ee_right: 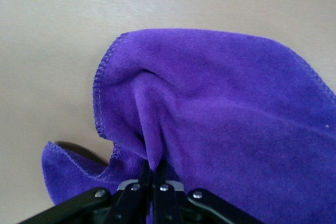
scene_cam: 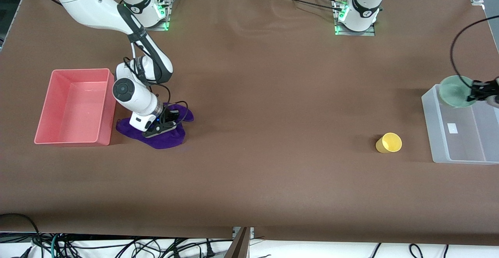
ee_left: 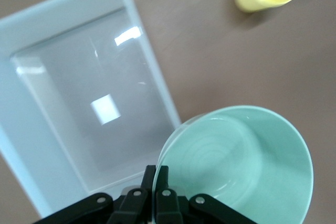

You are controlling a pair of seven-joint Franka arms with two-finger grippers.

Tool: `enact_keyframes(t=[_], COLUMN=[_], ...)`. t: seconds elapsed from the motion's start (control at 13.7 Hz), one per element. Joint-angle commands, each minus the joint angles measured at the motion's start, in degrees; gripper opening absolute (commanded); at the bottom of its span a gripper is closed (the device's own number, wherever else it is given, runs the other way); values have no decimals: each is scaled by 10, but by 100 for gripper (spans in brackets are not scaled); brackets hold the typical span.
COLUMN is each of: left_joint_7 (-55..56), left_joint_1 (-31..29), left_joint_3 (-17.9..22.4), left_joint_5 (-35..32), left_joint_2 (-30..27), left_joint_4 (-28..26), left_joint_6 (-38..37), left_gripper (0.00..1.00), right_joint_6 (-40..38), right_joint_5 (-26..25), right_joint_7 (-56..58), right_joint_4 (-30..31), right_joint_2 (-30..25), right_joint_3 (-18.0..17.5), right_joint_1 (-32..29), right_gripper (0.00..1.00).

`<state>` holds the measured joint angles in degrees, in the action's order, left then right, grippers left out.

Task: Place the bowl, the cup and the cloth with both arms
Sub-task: 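Drop the cloth into the pink bin while the left gripper places the bowl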

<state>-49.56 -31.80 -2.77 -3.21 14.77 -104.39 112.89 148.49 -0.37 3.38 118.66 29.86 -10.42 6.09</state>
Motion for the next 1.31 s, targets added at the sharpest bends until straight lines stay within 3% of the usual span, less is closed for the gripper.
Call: enact_keyframes(t=[0.0,0.29,0.58,0.66,0.73,0.8,0.95,1.24], left_joint_7=[-49,-88,-88,-88,-85,-84,-77,84], left_joint_1=[-56,-91,-95,-92,-91,-89,-88,-57], left_joint_3=[-7,-8,-10,-11,-14,-17,-43,-124], left_joint_5=[-8,1,3,7,8,10,11,0], left_joint_2=[130,211,242,242,238,229,186,112], left_joint_4=[106,118,118,119,119,120,122,146], left_joint_6=[5,89,132,132,131,121,74,-82], left_gripper=[0,0,0,27,88,100,100,100], right_joint_6=[-101,-405,-685,-726,-750,-759,-756,-711], right_joint_5=[0,-2,-37,-45,-48,-61,-112,-115], right_joint_7=[14,40,168,198,231,264,332,342], right_joint_4=[-34,-213,-409,-441,-447,-447,-445,-398], right_joint_2=[-37,-68,-69,-74,-84,-90,-96,-90], right_joint_3=[3,26,103,124,154,181,212,224], right_joint_1=[-6,-18,-18,-18,-18,-18,-20,-39], right_gripper=[0,0,0,0,0,0,0,0])
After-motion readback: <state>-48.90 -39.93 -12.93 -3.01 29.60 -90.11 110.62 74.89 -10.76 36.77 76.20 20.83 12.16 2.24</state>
